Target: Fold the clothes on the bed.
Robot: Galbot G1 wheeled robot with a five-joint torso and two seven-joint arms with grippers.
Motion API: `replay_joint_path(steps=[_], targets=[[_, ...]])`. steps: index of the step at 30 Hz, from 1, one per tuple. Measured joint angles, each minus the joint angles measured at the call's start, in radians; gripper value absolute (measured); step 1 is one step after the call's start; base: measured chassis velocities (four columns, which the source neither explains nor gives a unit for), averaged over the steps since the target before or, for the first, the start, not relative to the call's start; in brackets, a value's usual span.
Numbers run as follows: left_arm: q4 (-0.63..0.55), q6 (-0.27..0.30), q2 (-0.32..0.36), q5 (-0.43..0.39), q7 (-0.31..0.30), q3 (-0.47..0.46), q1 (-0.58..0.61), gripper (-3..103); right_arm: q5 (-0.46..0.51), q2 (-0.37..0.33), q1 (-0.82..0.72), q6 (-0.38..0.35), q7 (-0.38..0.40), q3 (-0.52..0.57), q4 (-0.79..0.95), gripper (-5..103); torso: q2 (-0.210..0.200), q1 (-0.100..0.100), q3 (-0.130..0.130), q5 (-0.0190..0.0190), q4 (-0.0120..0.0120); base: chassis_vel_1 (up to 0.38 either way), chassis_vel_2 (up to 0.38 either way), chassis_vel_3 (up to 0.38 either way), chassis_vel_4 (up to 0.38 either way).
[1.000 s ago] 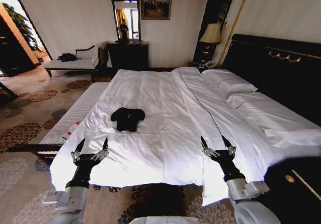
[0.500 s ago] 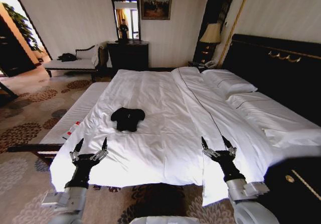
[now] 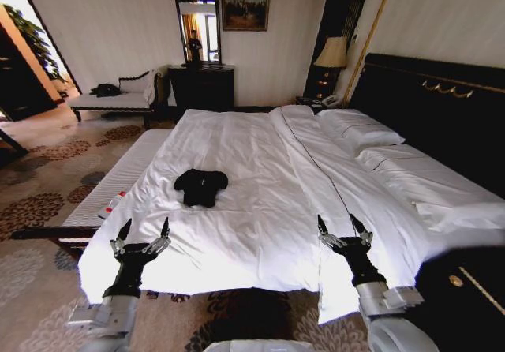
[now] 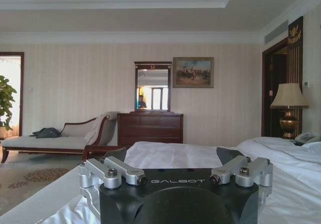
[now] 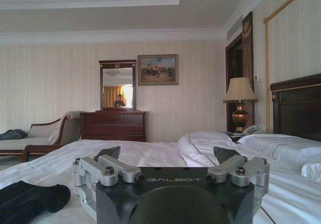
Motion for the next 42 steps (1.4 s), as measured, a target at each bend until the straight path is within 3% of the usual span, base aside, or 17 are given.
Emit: replay_joint_path(steps=[42], targets=[[0.000,0.000,0.017,-0.019,-0.001,-0.011,-0.001,100,-0.018,0.007,-0.013,0.019,-0.003,0.007,0.008,100,0.000,0.000,0.000,0.0001,0.0000,-0.006,0.013,0.008,-0.013]])
